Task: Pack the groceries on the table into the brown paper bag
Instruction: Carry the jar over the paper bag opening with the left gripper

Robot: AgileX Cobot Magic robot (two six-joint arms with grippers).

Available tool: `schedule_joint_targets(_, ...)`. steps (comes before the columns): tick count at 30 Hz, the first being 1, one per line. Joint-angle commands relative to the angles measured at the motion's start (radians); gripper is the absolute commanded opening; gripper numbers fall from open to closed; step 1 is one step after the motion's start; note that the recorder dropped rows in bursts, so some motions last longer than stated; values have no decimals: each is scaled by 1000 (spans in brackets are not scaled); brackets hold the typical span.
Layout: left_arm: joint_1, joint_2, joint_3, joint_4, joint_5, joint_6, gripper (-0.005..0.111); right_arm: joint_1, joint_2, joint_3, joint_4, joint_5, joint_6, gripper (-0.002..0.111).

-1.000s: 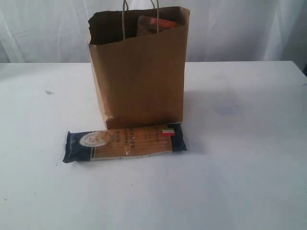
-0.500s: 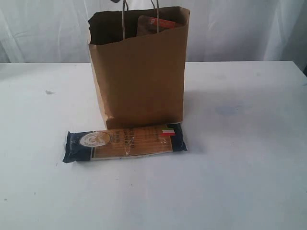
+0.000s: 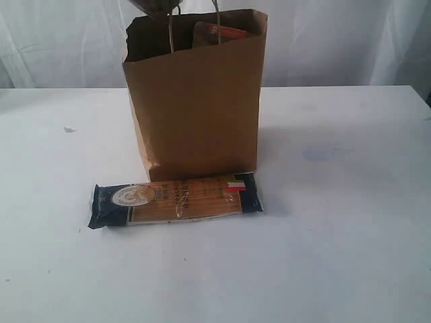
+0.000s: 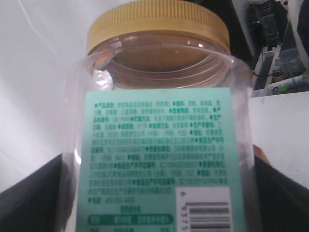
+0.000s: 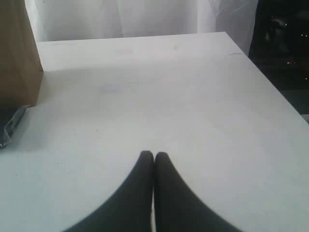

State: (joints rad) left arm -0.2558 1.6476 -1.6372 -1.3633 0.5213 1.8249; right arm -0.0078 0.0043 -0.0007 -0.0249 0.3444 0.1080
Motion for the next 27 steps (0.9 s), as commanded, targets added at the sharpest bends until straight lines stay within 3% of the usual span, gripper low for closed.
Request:
schedule_joint_targets(1, 3, -14, -16, -47, -51, 57, 0, 1, -4, 1, -2, -9, 2, 0)
schedule_joint_targets(15, 3, -14, -16, -47, -125, 122, 0, 1, -4, 1, -2, -9, 2, 0)
schedule_joint_targets(22, 3, -12, -16, -38, 134, 83, 0, 1, -4, 1, -2, -7, 2, 0)
schedule_joint_targets(27, 3, 27, -16, 35, 162, 28, 0, 1, -4, 1, -2, -7, 2, 0)
